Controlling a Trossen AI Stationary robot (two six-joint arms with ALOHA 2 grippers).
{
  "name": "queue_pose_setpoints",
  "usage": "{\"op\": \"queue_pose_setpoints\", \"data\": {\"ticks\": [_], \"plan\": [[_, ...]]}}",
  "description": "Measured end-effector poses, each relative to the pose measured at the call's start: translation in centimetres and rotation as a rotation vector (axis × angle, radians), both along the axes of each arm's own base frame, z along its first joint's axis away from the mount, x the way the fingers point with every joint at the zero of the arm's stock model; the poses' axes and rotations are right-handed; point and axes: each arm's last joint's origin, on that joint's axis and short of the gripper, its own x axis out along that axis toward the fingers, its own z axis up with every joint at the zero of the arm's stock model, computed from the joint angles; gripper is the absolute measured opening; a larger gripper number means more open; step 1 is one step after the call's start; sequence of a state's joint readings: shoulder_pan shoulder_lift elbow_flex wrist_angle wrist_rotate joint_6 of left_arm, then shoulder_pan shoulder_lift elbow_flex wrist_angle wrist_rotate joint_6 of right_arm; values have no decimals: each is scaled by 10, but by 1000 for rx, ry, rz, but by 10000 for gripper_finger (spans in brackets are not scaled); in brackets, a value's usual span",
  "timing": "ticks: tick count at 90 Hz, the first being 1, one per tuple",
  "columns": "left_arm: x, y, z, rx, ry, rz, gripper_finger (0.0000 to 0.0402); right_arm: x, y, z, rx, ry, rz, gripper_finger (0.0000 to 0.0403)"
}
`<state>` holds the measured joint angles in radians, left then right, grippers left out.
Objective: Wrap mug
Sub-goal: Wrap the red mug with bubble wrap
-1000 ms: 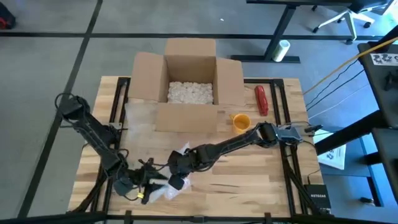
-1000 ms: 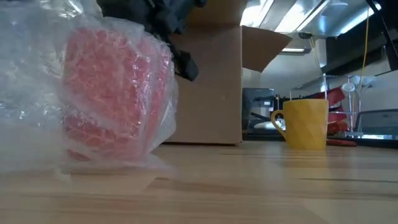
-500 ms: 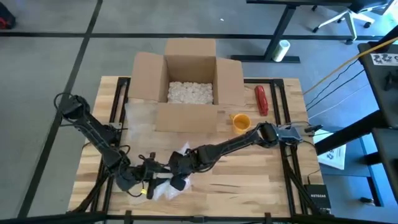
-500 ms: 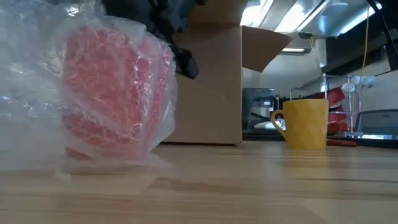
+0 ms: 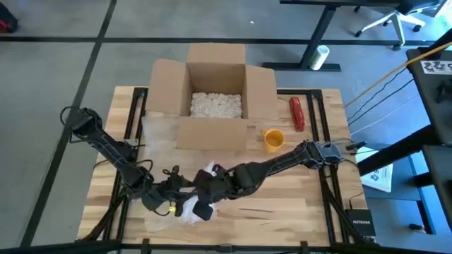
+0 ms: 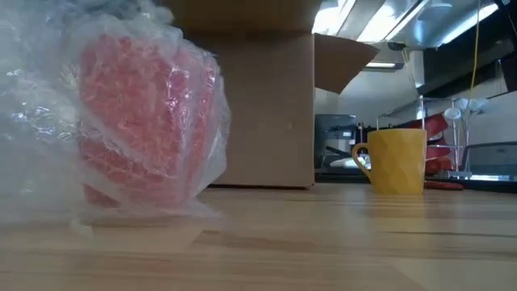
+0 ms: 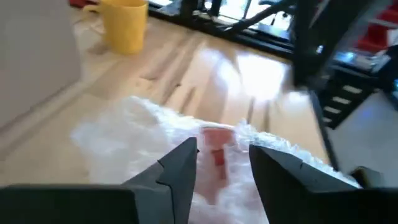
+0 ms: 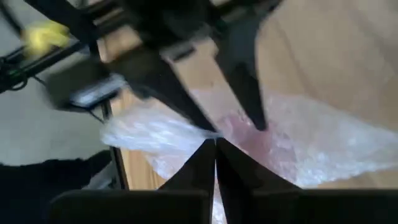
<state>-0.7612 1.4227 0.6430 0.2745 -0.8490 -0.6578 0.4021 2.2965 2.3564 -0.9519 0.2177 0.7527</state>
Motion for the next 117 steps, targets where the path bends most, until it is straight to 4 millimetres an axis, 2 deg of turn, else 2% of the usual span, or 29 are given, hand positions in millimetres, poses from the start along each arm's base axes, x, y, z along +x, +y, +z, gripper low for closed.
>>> {"op": "queue_pose_setpoints", "data": {"ticks": [9,25,38,52,75,83,87,96,117], "plan": [[2,4,-1,0,7,19,131,4,2,-8,3,-4,2,0],[5,7,-1,16,10,29,131,18,-1,-44,3,73,6,0],[2,6,0,41,24,-4,131,24,-4,-61,15,121,14,0],[-16,7,12,19,61,-44,131,26,-3,-79,35,193,26,0],[-53,5,30,-82,86,-114,131,28,-8,-78,70,193,-2,0],[-61,-4,26,-124,114,-161,131,34,-12,-89,111,215,2,0],[-63,-9,22,-145,128,-169,131,38,-14,-101,129,241,7,0],[-68,-18,9,-173,179,-164,131,46,-17,-117,180,260,24,0],[-59,-43,-22,-239,214,-185,131,51,-16,-114,173,207,14,0]]}}
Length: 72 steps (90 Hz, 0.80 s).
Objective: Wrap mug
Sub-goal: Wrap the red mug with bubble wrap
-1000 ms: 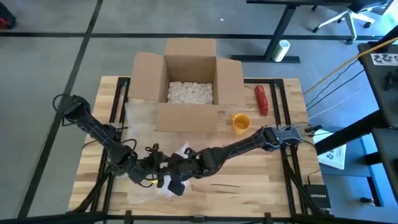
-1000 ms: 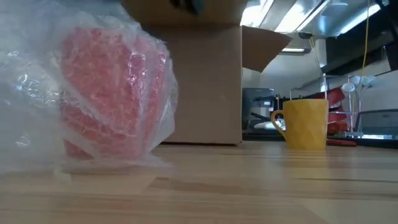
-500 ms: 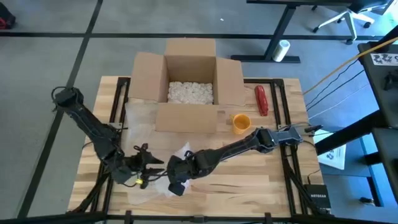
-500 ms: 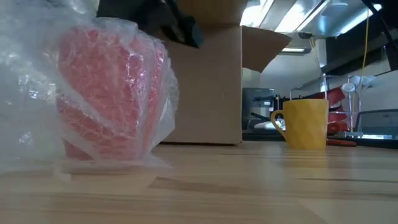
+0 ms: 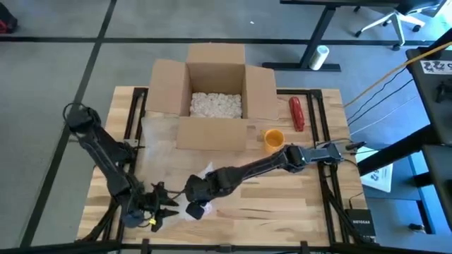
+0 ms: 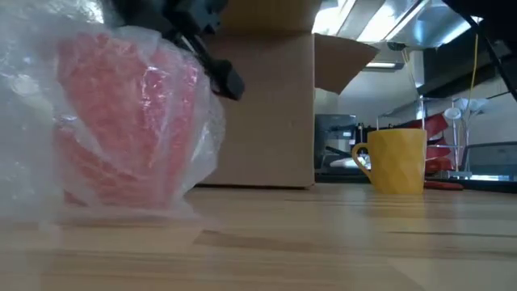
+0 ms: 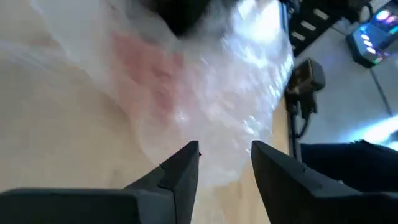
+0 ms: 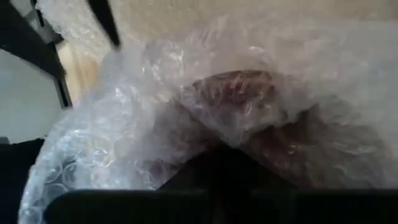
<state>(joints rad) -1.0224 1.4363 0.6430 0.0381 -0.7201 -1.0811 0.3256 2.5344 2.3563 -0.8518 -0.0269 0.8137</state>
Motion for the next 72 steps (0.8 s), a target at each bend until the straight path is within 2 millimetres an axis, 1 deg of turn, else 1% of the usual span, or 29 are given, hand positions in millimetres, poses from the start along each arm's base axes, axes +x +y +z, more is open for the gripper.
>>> {"op": "queue_pose_setpoints", "data": {"ticks": [7,14,23,35,44,58,67,72], "plan": [[9,-5,-4,8,-41,-19,131,3,1,0,8,-29,5,0],[16,-6,-3,34,-93,-15,131,4,1,1,18,-37,8,0],[23,-4,3,90,-179,23,131,3,2,0,17,-33,10,0],[25,0,12,180,-250,75,131,3,3,0,21,-31,4,0],[28,3,13,206,-257,95,131,3,3,0,28,-26,-5,0],[32,9,9,192,-228,133,131,2,3,0,45,-14,9,0],[33,12,7,181,-205,147,131,-3,3,8,60,9,24,0],[33,13,6,183,-194,143,131,-9,3,15,51,33,24,0]]}}
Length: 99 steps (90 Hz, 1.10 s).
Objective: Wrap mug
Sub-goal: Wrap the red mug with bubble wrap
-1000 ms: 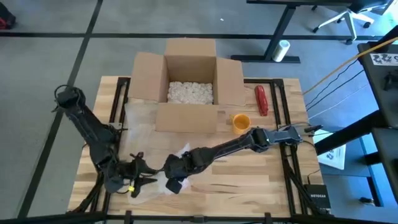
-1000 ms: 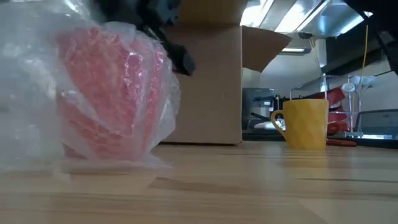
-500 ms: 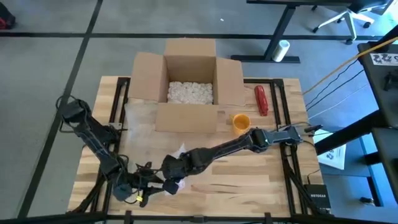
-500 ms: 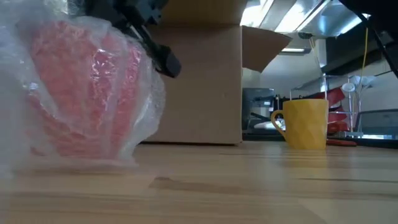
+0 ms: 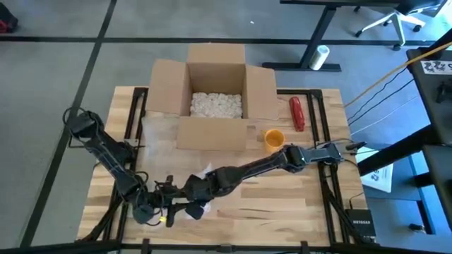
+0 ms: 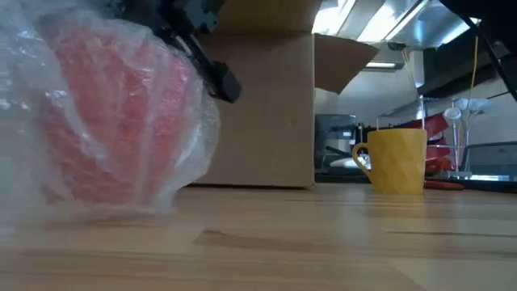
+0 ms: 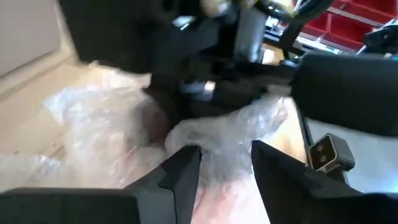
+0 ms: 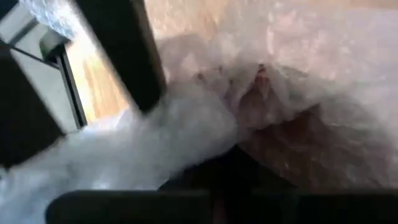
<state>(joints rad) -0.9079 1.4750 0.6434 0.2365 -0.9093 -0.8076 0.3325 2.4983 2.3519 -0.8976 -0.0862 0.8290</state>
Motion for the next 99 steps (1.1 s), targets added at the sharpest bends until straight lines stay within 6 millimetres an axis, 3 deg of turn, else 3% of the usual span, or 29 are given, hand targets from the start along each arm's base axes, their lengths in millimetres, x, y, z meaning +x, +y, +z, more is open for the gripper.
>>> {"op": "queue_pose_setpoints", "data": {"ticks": [17,45,67,76,99], "plan": [[-1,1,-1,7,10,0,131,-15,-1,34,-7,-9,-8,0],[3,4,-1,3,14,12,131,-26,2,67,-90,-107,-59,0],[10,10,-1,-3,18,35,131,-27,12,80,-167,-234,-77,0],[12,12,-1,-2,19,42,131,-27,13,78,-133,-228,-51,0],[15,9,5,23,-27,11,131,-26,10,41,-144,-105,-69,0]]}}
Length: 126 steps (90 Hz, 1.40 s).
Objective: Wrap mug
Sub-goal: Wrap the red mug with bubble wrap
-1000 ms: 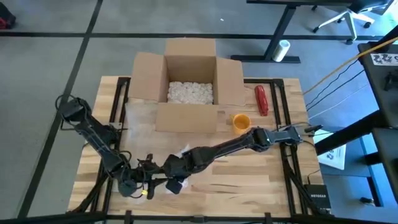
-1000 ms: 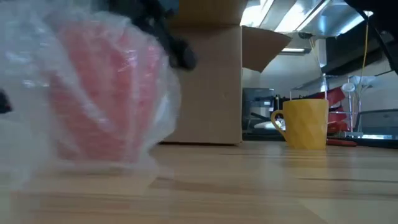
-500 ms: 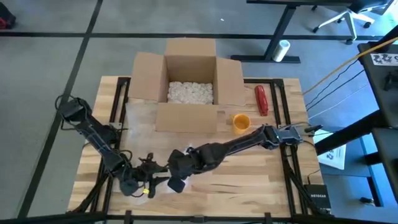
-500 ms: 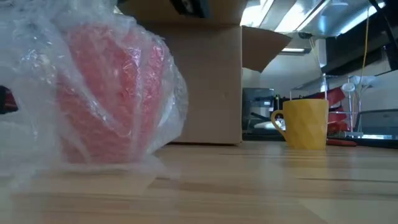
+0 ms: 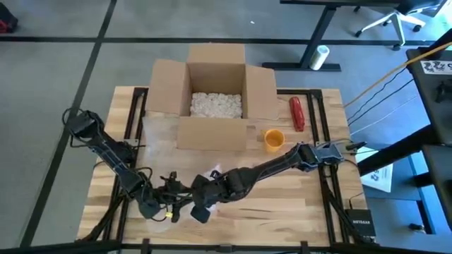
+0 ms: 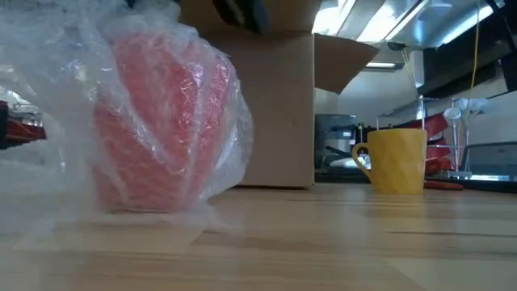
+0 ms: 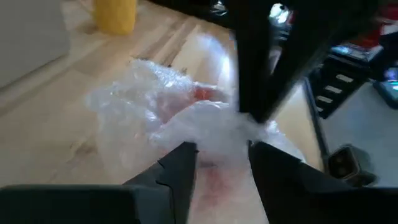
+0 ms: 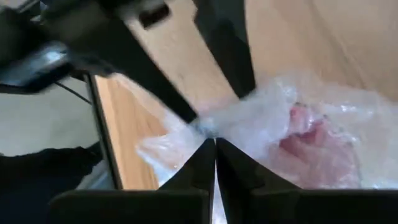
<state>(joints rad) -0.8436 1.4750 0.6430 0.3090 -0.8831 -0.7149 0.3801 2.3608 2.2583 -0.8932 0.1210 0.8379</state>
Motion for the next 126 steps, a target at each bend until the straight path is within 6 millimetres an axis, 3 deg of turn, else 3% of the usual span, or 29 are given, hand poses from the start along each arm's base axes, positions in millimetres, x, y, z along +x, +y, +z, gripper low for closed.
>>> {"op": "queue_pose_setpoints", "data": {"ticks": [33,51,82,111,126], "plan": [[-17,-14,19,-24,-46,-91,131,15,-7,-53,80,60,-22,0],[-27,-17,12,-62,7,-90,131,19,-9,-62,105,73,-15,0],[-8,1,10,21,34,-23,131,17,-5,-17,64,47,29,0],[10,13,-2,7,105,-32,131,-16,-2,29,-49,66,-6,0],[12,14,-3,0,112,-40,131,-18,-3,33,-95,37,-50,0]]}}
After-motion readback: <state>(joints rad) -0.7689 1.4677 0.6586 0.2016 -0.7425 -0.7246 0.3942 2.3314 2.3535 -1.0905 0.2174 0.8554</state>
